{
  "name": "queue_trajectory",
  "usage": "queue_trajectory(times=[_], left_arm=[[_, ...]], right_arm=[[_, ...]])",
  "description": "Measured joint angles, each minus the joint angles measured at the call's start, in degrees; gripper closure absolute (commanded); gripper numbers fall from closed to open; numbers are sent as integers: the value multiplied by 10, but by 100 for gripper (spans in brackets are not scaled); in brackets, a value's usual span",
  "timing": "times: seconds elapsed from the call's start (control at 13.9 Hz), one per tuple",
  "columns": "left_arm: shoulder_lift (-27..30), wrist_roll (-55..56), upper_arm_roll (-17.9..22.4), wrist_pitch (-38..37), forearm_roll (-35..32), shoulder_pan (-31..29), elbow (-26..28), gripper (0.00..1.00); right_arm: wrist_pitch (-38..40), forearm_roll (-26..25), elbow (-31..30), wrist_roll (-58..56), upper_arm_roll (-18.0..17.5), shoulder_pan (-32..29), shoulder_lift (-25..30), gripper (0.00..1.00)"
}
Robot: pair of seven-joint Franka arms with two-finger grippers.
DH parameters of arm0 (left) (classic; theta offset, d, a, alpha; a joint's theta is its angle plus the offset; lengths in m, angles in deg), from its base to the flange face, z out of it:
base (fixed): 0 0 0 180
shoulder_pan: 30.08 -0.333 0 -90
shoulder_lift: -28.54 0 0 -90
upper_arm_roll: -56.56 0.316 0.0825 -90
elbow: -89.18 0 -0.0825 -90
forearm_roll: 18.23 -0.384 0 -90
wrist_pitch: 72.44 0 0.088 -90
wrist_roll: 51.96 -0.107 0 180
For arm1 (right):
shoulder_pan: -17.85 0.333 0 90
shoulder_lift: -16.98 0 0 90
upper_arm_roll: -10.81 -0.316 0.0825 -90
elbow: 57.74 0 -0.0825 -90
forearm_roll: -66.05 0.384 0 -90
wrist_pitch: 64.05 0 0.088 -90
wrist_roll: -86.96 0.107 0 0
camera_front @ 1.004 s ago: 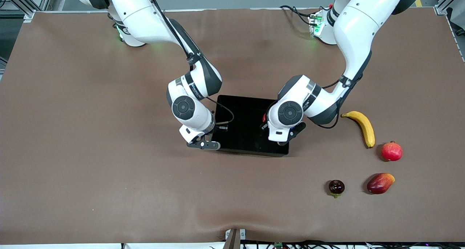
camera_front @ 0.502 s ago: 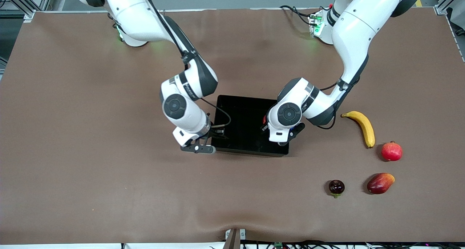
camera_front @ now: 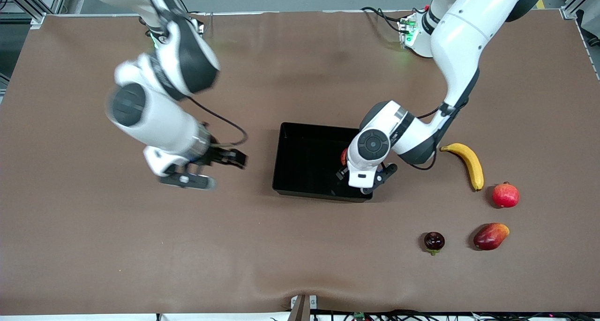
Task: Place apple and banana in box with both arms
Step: 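Withdraw the right gripper from the box while the left gripper moves to the banana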
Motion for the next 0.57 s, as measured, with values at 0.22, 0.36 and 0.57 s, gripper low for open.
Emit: queue_trajectory(times=[0.22, 0.36, 0.57], left_arm=[[54, -45, 0, -82, 0, -24, -54, 0], [90, -102, -1, -106, 4, -58, -65, 0], [111, -180, -1, -146, 24, -124, -62, 0]], right_arm=[[65, -21, 0, -16, -32, -76, 59, 0], [99, -67, -1, -26, -65, -127, 93, 0], [135, -103, -5, -81, -117, -204, 126, 0]])
